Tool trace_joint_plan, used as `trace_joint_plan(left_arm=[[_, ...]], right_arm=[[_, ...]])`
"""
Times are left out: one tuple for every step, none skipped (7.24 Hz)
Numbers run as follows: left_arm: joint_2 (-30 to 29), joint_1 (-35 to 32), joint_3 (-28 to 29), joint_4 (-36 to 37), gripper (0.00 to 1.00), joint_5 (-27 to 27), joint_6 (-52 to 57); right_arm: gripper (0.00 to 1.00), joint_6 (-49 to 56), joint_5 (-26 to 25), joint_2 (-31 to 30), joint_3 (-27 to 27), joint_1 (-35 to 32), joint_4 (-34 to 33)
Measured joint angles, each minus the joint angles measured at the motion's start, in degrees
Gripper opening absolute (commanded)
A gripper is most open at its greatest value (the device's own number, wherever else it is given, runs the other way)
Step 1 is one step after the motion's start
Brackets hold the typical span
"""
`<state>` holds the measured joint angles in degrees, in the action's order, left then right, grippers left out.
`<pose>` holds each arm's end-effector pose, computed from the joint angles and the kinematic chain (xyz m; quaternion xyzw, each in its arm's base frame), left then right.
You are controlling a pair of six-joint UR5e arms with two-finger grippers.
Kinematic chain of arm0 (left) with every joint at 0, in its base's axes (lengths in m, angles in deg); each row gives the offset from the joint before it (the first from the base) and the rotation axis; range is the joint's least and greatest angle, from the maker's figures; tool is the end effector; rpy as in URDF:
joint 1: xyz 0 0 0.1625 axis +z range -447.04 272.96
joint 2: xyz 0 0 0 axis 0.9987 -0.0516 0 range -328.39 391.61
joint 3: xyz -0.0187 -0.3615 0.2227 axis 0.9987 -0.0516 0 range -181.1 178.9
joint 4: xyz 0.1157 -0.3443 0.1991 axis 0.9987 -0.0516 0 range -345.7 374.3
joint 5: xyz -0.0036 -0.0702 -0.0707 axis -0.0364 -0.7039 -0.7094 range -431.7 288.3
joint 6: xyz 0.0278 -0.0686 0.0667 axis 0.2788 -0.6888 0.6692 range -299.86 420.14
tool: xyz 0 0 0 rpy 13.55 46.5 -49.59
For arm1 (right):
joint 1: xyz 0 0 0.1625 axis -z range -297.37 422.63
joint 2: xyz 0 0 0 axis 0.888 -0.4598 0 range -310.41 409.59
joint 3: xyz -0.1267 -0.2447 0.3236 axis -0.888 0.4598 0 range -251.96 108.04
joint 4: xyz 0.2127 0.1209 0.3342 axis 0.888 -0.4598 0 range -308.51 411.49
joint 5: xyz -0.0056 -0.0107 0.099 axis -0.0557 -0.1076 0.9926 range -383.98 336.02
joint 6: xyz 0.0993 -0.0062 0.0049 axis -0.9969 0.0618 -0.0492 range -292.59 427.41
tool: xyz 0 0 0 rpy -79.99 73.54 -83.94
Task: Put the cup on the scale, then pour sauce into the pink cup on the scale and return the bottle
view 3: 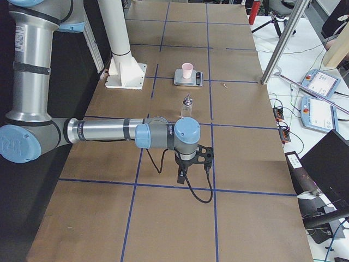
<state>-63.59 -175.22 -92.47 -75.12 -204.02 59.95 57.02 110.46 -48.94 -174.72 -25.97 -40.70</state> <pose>-0.0492 -0.5367 0.6037 0.0424 0.3613 0.0321 0.9309 0.0530 -0.4317 0.6214 -0.0225 -0.3778 0.0658 0.9233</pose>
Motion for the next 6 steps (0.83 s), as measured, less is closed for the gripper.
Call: trace_joint_plan(left_arm=[[0.03, 0.01, 0.65, -0.02, 1.0, -0.03, -0.05], [0.11, 0.02, 1.04, -0.06, 1.0, -0.02, -0.07], [0.14, 0.02, 1.2, -0.08, 1.0, 0.01, -0.07], [0.13, 0.02, 1.22, -0.13, 1.0, 0.03, -0.07], [0.07, 0.02, 1.23, -0.18, 1.0, 0.04, -0.06], [0.03, 0.02, 1.22, -0.19, 1.0, 0.06, -0.02]], right_arm=[[1.0, 0.0, 0.0, 0.0, -0.03, 0.0, 0.0], [1.0, -0.03, -0.01, 0.01, -0.08, 0.0, 0.0], [1.0, -0.05, 0.03, 0.08, -0.1, 0.01, 0.0], [1.0, -0.06, 0.1, 0.13, -0.11, 0.03, 0.02], [1.0, -0.06, 0.16, 0.15, -0.14, 0.02, 0.05], [1.0, -0.06, 0.19, 0.17, -0.15, 0.02, 0.06]])
